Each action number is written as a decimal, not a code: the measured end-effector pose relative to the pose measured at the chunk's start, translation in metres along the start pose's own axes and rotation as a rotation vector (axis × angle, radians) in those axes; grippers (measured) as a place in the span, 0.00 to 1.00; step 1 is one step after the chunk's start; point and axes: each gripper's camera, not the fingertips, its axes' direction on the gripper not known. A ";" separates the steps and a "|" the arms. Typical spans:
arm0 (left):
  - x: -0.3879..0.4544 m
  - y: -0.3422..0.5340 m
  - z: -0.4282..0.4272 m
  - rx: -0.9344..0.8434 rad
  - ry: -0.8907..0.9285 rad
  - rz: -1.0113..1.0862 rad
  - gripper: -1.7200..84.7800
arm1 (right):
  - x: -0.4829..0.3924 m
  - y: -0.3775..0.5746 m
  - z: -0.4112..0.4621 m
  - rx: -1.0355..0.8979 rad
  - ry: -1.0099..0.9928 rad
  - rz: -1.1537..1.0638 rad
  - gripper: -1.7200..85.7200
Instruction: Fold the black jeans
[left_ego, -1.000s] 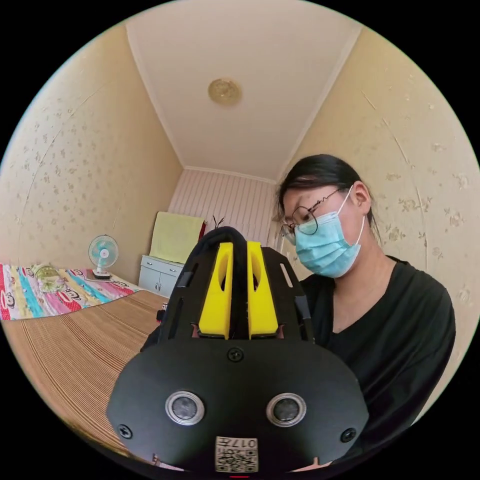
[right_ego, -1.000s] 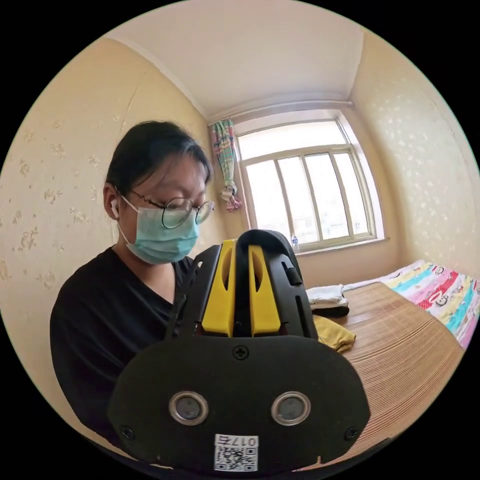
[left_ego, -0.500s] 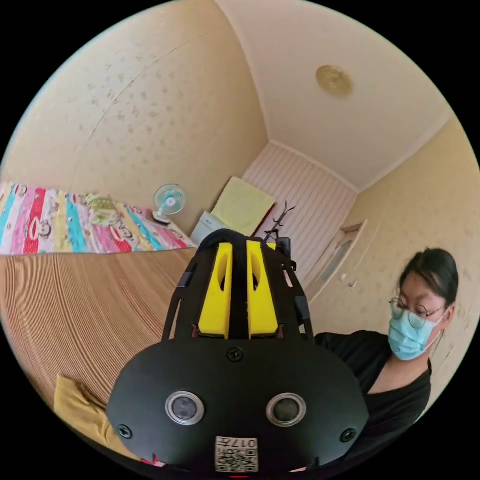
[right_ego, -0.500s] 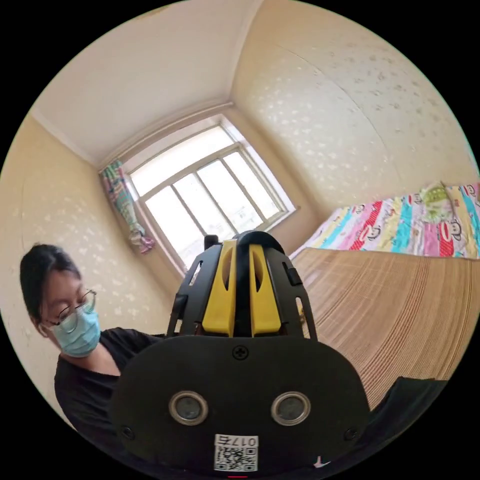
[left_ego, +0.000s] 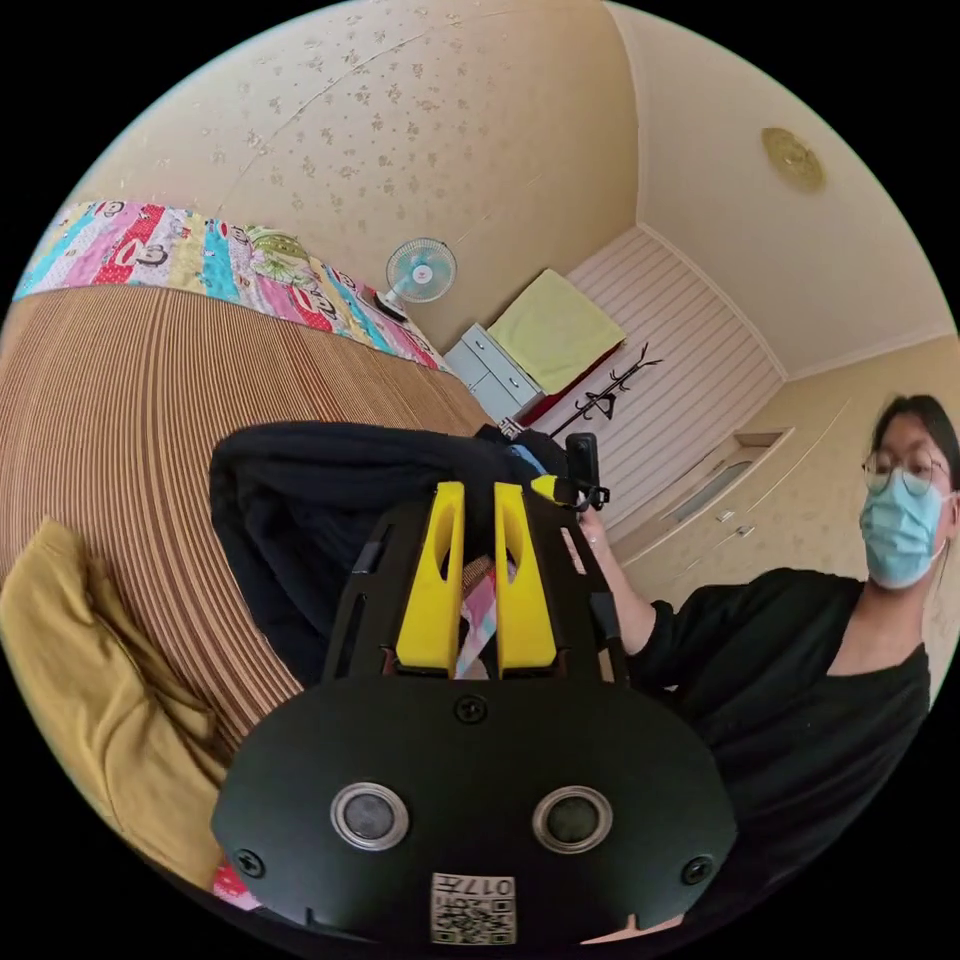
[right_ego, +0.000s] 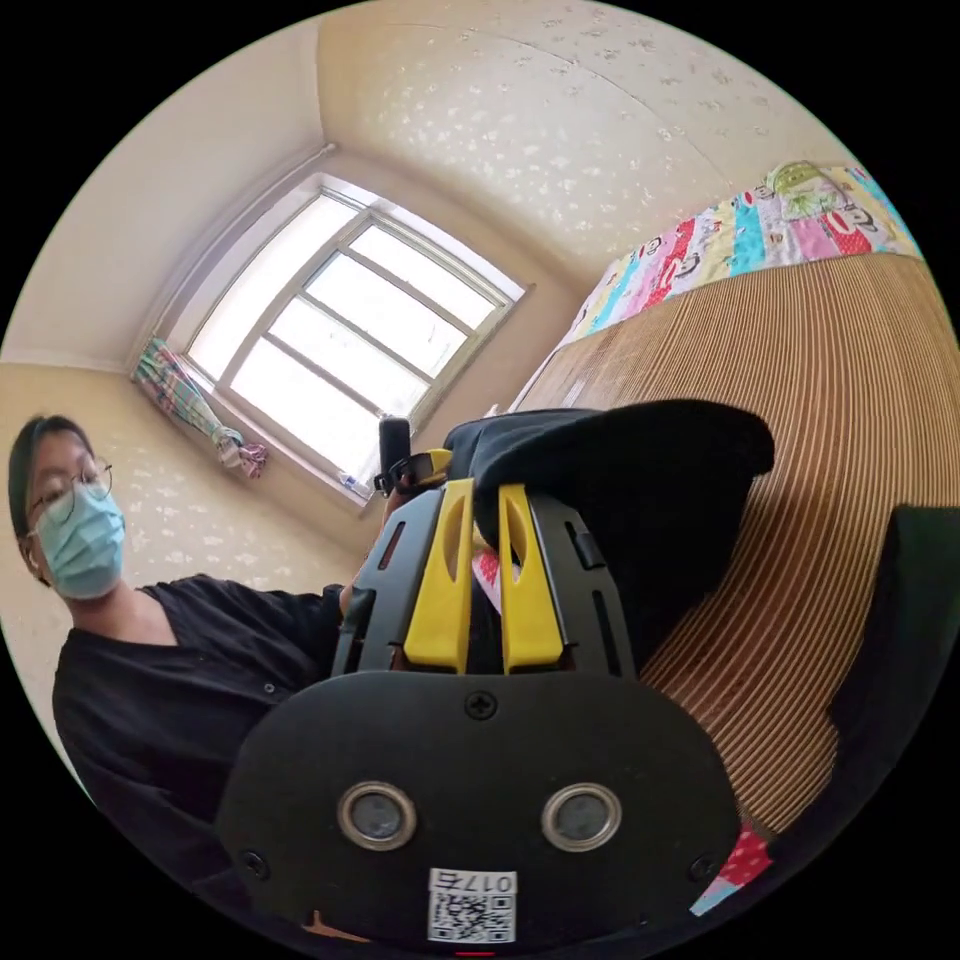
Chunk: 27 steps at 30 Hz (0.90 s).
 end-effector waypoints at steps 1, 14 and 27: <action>-0.003 0.028 0.007 -0.013 -0.005 -0.022 0.08 | 0.008 0.024 0.011 -0.034 -0.003 0.022 0.04; -0.046 0.113 0.042 -0.002 -0.023 -0.351 0.11 | 0.057 0.075 0.063 -0.231 0.040 0.221 0.10; -0.031 0.101 0.008 0.076 -0.265 -0.315 0.15 | 0.084 0.022 0.081 -0.028 0.146 0.326 0.25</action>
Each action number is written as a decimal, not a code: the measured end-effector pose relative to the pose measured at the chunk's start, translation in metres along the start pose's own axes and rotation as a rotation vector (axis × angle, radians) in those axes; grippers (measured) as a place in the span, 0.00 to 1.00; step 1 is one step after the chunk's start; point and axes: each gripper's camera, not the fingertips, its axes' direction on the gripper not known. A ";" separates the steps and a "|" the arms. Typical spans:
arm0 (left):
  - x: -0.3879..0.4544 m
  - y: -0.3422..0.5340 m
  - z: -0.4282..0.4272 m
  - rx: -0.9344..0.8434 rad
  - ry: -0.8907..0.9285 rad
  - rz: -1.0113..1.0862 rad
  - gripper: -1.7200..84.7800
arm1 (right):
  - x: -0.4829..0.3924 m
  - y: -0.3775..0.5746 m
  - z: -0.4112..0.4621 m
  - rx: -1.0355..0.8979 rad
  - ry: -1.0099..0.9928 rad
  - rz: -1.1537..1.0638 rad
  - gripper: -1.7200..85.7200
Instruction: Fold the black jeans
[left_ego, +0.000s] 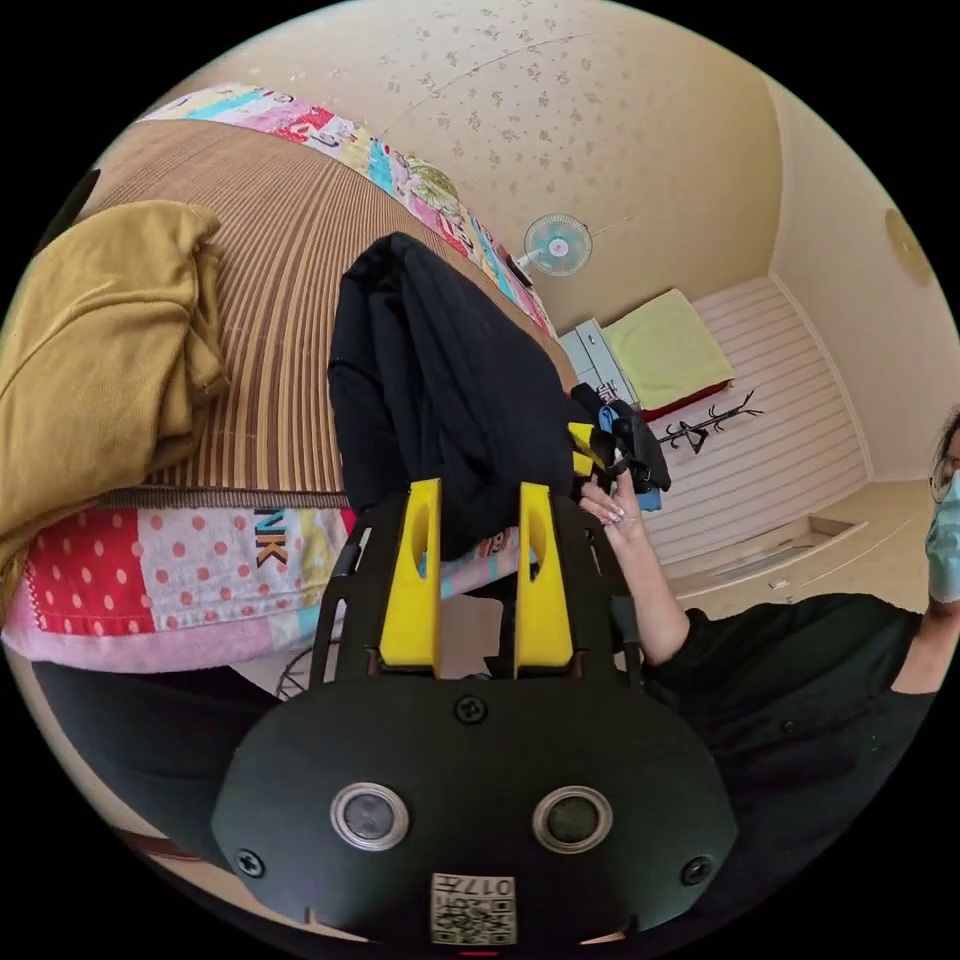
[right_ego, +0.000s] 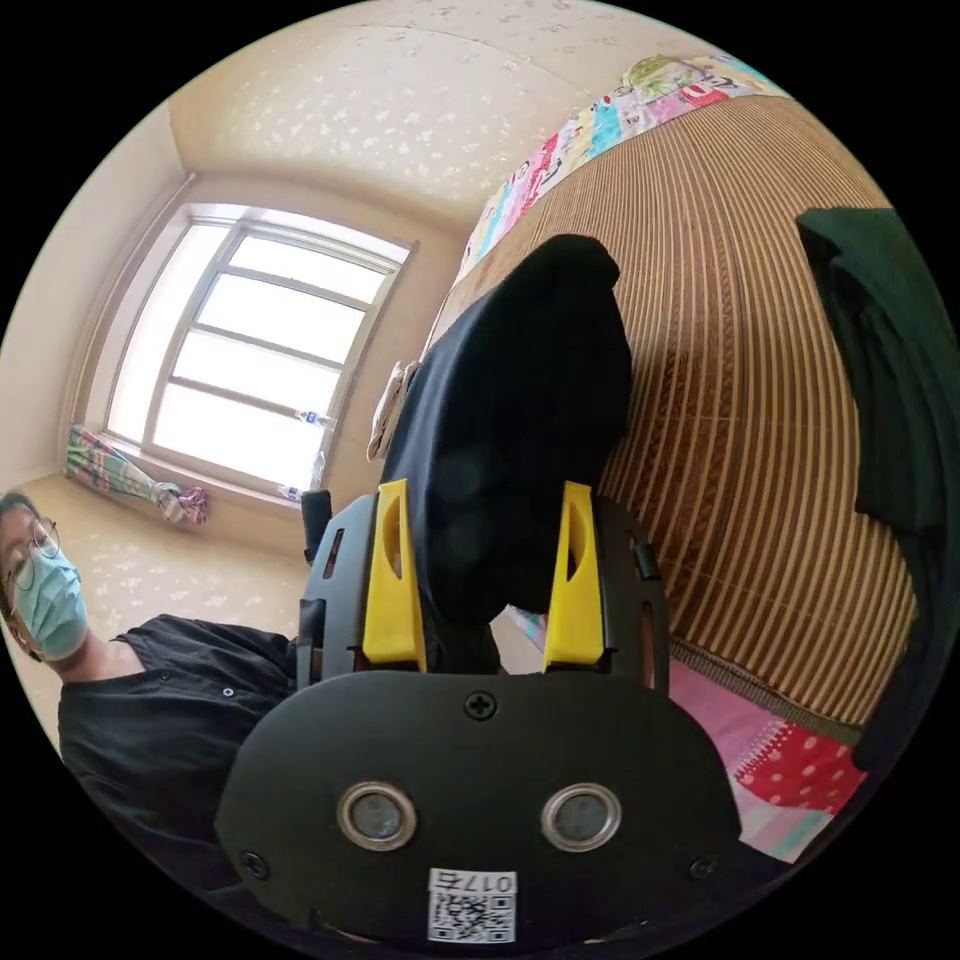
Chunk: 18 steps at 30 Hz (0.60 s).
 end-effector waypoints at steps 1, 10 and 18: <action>-0.002 -0.001 -0.010 0.049 -0.010 -0.011 0.15 | 0.002 0.002 0.008 0.008 0.010 0.014 0.26; -0.037 -0.056 -0.019 0.145 -0.074 -0.071 0.29 | 0.008 0.006 0.035 -0.031 0.027 0.053 0.28; -0.065 -0.060 0.027 0.015 -0.116 -0.099 0.33 | 0.012 0.010 0.036 -0.025 -0.006 0.043 0.28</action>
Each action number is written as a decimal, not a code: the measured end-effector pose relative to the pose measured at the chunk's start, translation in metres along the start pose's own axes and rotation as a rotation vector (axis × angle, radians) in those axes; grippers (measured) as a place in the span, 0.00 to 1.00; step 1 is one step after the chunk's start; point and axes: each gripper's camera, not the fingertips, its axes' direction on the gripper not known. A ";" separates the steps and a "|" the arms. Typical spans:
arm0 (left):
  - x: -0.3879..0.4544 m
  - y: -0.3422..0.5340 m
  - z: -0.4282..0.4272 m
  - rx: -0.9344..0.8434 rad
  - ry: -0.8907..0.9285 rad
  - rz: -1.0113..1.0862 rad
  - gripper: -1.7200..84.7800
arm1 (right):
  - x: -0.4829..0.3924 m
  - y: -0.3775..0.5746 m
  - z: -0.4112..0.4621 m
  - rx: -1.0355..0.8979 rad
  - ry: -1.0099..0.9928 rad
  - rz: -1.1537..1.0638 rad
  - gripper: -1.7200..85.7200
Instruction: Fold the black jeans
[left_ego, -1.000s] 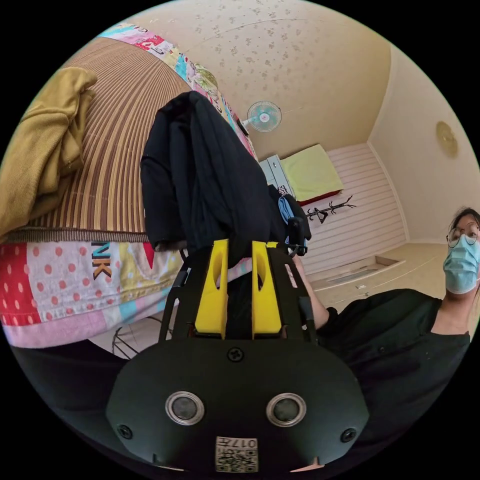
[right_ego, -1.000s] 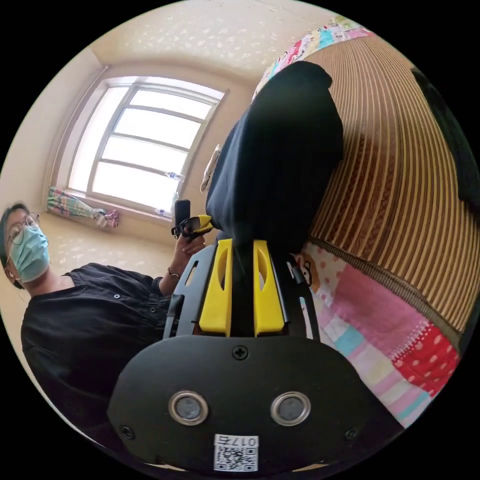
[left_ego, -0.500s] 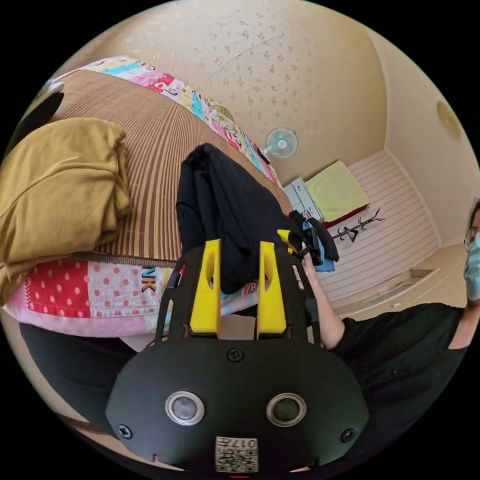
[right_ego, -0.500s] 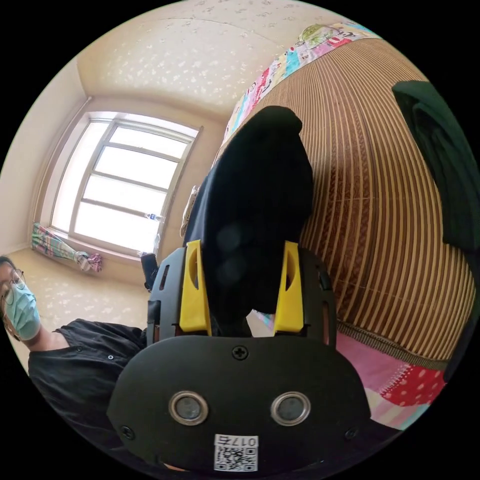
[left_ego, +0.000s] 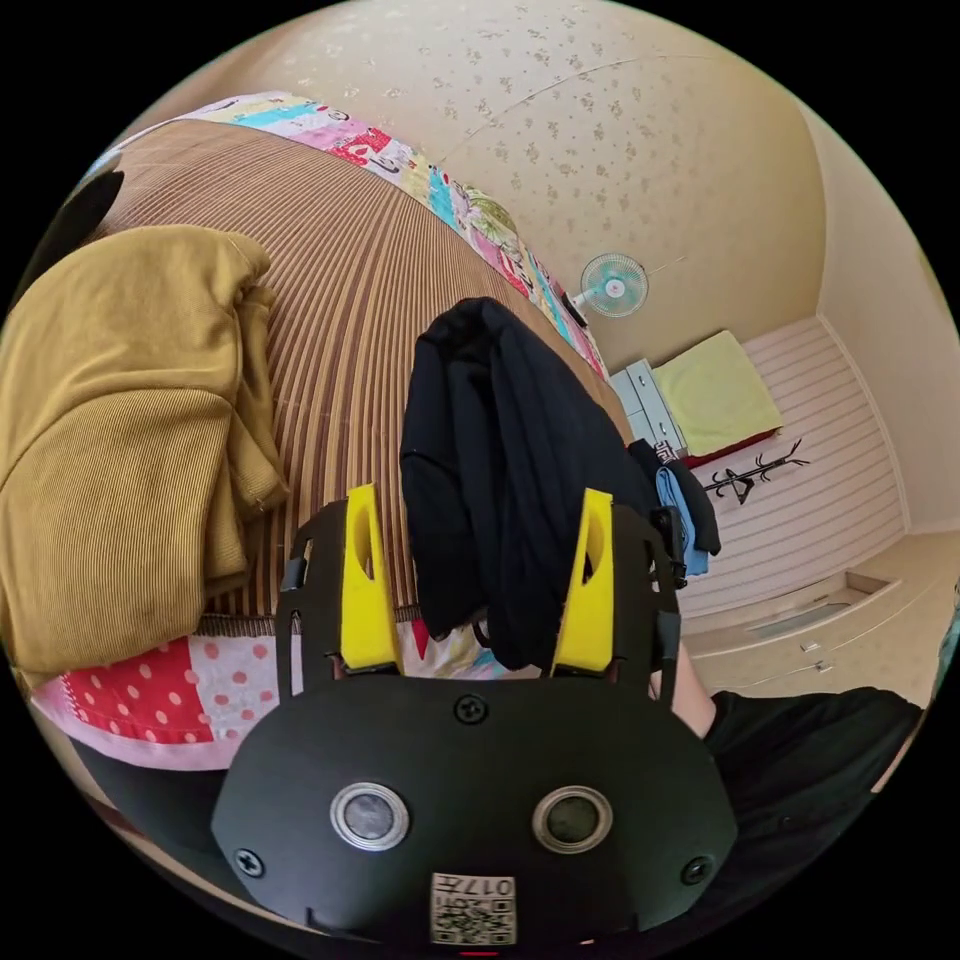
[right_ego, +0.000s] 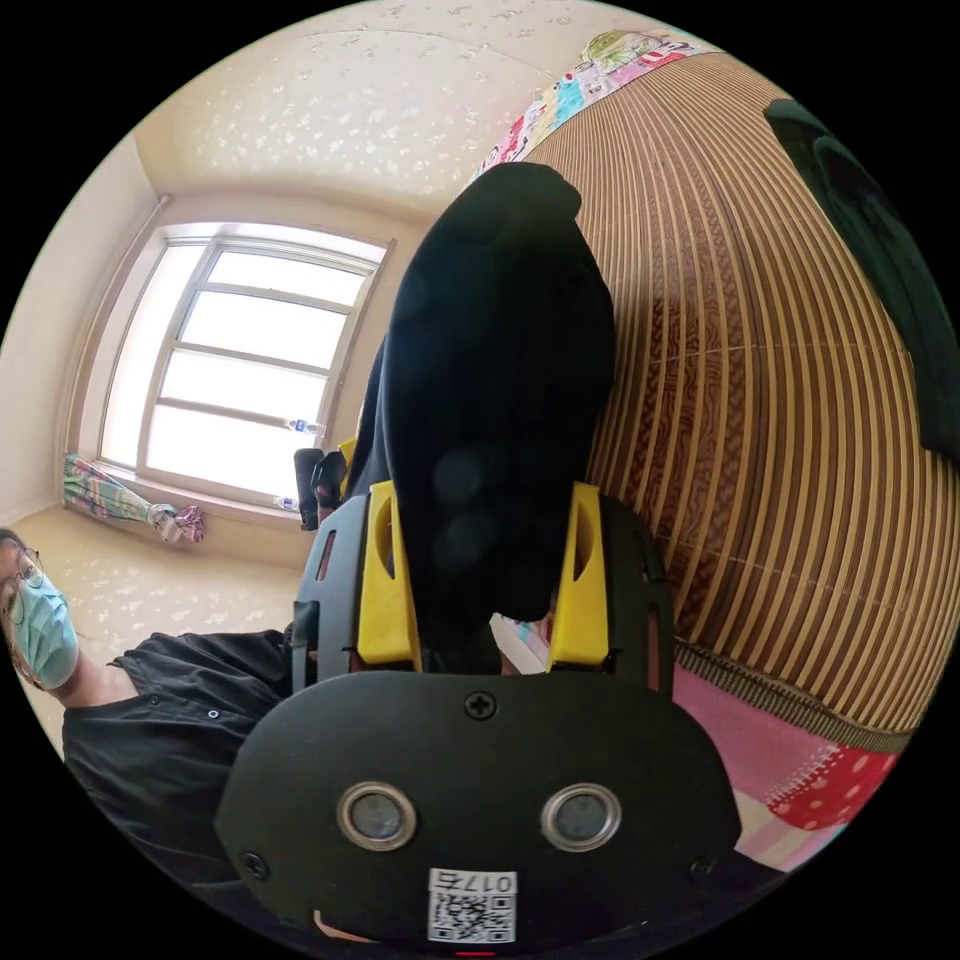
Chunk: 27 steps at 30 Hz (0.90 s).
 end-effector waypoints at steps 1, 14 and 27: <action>-0.002 0.003 0.001 -0.003 -0.027 -0.002 0.33 | -0.001 0.002 0.000 0.007 -0.005 -0.002 0.28; -0.026 0.009 0.017 -0.131 0.098 0.015 0.26 | -0.011 0.003 0.016 -0.008 -0.045 -0.041 0.30; 0.005 0.023 0.009 -0.221 0.176 0.072 0.16 | -0.046 0.015 0.000 -0.018 -0.134 -0.170 0.22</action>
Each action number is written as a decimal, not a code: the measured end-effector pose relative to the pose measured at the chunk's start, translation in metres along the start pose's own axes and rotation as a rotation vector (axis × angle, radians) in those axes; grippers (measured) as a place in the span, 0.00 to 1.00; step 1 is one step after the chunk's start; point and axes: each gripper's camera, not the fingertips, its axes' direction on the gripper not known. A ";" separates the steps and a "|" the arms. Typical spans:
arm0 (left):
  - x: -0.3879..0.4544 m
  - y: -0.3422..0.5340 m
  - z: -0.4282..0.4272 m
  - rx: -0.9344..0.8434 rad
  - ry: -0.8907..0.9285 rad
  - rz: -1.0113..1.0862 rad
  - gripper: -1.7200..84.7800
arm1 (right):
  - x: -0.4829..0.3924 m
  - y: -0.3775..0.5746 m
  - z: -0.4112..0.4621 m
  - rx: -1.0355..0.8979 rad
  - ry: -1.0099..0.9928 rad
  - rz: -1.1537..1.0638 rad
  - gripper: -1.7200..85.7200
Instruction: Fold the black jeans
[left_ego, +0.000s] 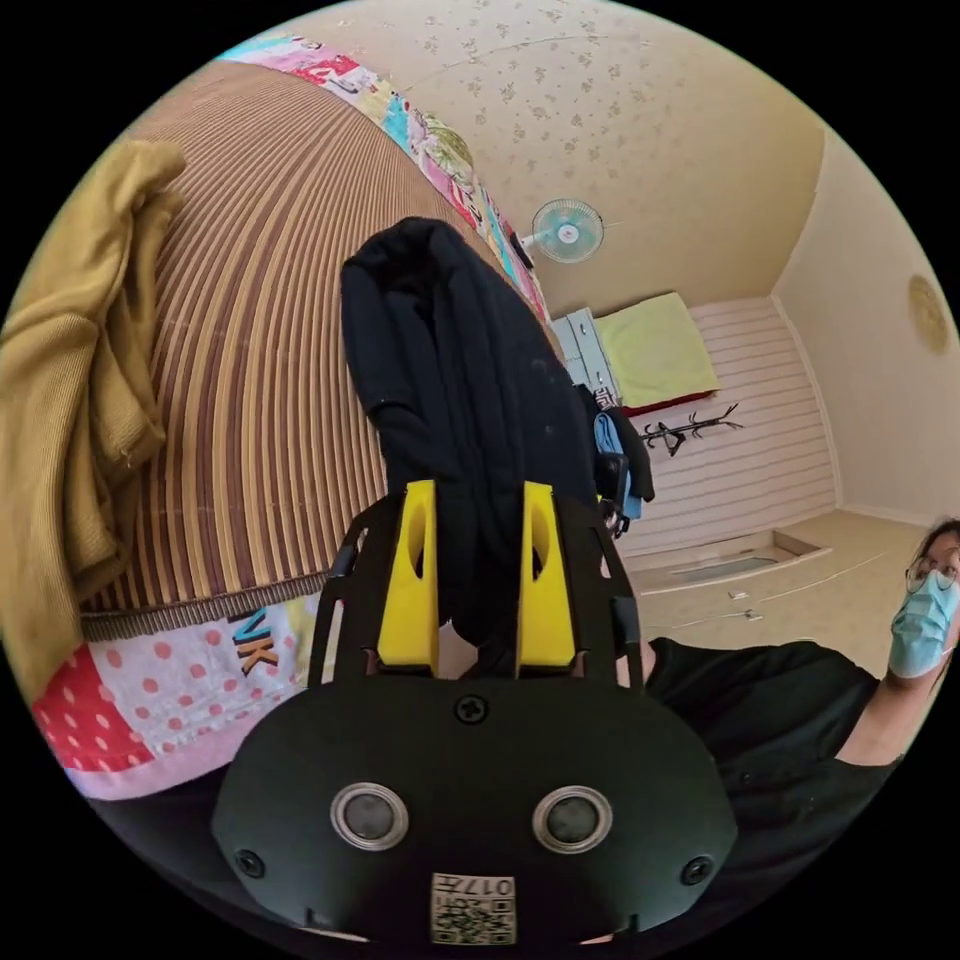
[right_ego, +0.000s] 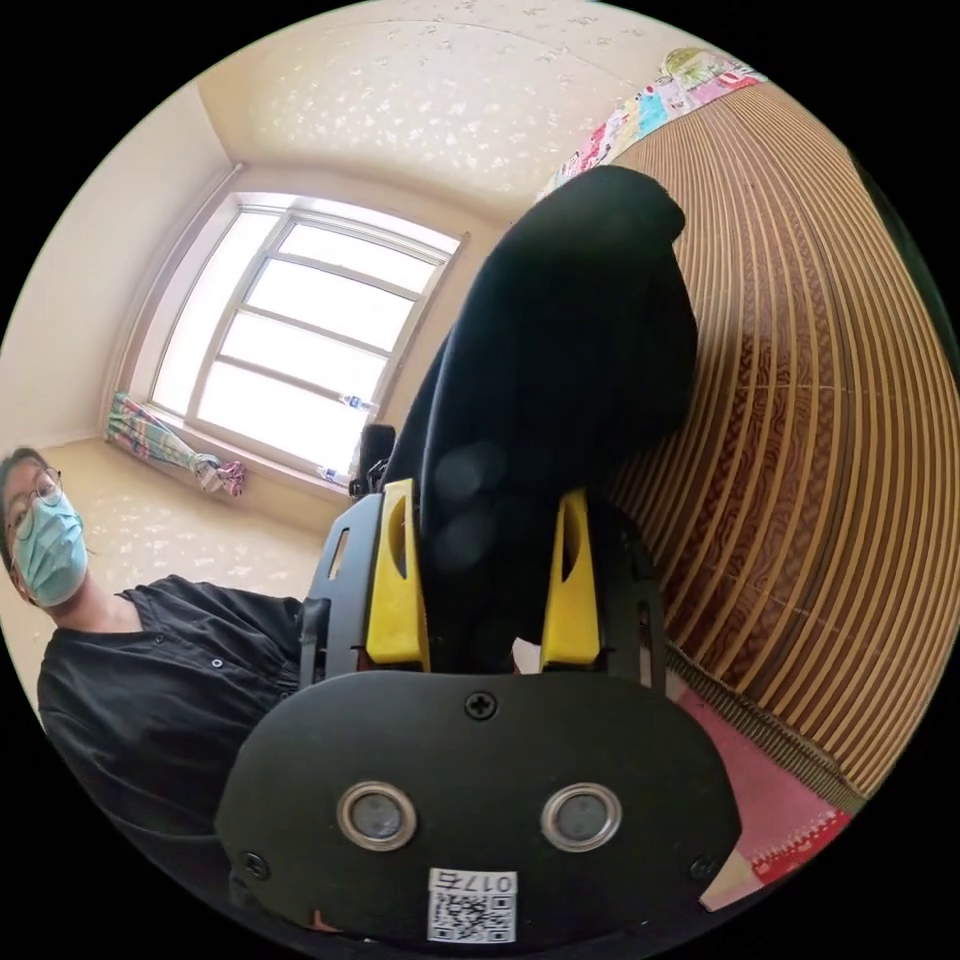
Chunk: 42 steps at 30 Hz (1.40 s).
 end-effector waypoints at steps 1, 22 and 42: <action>0.014 0.001 0.002 -0.010 -0.030 0.018 0.15 | -0.004 0.004 -0.005 0.002 -0.011 -0.003 0.22; 0.271 -0.083 0.242 -0.150 0.153 0.397 0.12 | -0.136 -0.029 -0.301 -0.083 0.447 -0.024 0.24; 0.138 0.082 0.125 0.190 -0.478 0.429 0.05 | -0.254 0.119 -0.178 0.082 0.659 -0.416 0.03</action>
